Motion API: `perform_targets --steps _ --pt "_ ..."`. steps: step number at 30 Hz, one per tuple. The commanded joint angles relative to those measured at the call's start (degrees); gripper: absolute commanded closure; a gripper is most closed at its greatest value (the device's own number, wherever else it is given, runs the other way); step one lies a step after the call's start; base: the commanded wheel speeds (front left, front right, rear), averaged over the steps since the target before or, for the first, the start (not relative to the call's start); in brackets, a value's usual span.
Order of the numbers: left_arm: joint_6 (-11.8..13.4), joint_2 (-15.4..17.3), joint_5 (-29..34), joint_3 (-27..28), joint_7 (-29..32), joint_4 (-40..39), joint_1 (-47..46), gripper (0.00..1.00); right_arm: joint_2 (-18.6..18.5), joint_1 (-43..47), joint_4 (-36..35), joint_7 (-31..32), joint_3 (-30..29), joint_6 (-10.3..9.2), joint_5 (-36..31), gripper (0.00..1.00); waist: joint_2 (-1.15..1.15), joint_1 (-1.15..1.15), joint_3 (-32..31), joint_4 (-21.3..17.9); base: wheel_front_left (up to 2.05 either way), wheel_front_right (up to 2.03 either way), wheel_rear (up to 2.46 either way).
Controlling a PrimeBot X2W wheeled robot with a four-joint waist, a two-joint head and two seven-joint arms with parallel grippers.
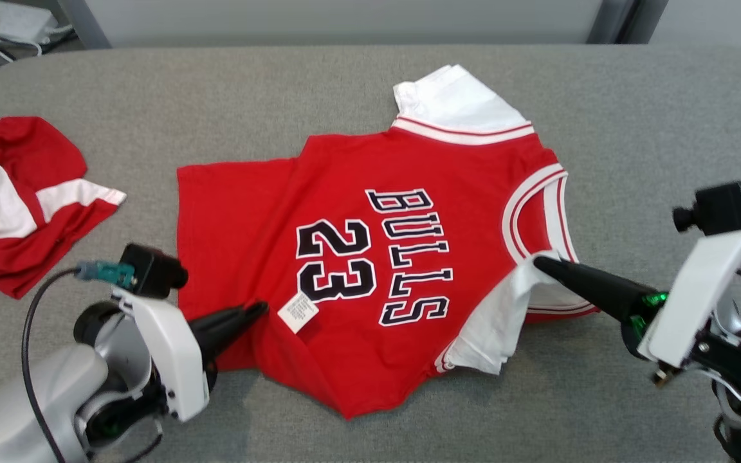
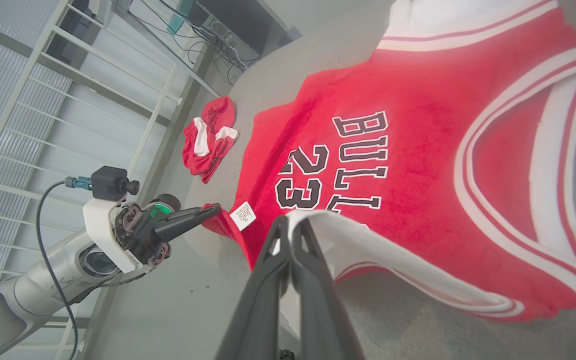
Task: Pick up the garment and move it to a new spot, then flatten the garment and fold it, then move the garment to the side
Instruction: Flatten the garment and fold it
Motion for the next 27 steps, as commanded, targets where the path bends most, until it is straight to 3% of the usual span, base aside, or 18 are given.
perform_targets --steps 1,7,10,12,15,18,20,27 --pt "0.00 1.84 0.17 2.71 0.56 0.16 -4.25 1.00 -0.06 -3.26 -0.66 -0.34 1.61 0.26 -0.81 1.00 0.00 0.00 4.98 -0.06 0.00 0.00 0.00" --pt "0.00 -2.36 -2.96 3.13 11.82 8.85 -17.35 1.00 1.05 -21.91 11.31 -2.98 5.42 0.26 -8.58 1.00 0.00 0.00 14.93 -0.16 0.00 0.00 0.00" --pt "0.00 -3.51 -0.96 3.90 14.40 16.01 -26.67 1.00 2.10 -34.90 21.37 -10.08 3.63 0.26 -12.33 1.00 0.00 0.00 17.33 -0.88 0.00 0.00 0.00" --pt "0.00 -4.81 5.63 6.84 4.50 18.79 -36.49 1.00 2.40 -45.80 26.58 -21.79 1.18 0.26 -16.40 1.00 0.00 0.00 17.89 -1.38 0.00 0.00 0.00" --pt "0.00 -8.57 12.02 14.35 -18.21 21.73 -49.37 1.00 2.57 -62.12 30.52 -44.38 -3.46 0.26 -19.44 1.00 0.00 0.00 18.08 -1.45 0.00 0.00 0.00" --pt "0.00 -10.35 13.97 15.31 -22.99 21.97 -54.73 1.00 2.59 -69.48 33.53 -54.28 -0.77 0.26 -17.61 1.00 0.00 0.00 16.65 -2.41 0.00 0.00 0.00" --pt "0.00 -10.19 13.34 14.39 -23.29 22.04 -54.55 1.00 1.76 -70.21 35.26 -55.16 1.07 0.26 -15.60 1.00 0.00 0.00 16.39 -3.11 0.00 0.00 0.00" --pt "0.00 -4.57 7.73 9.13 -23.41 21.44 -45.26 1.00 -3.15 -59.93 36.48 -45.69 8.23 0.26 -4.90 1.00 0.00 0.00 20.74 -5.93 0.00 0.00 0.00"
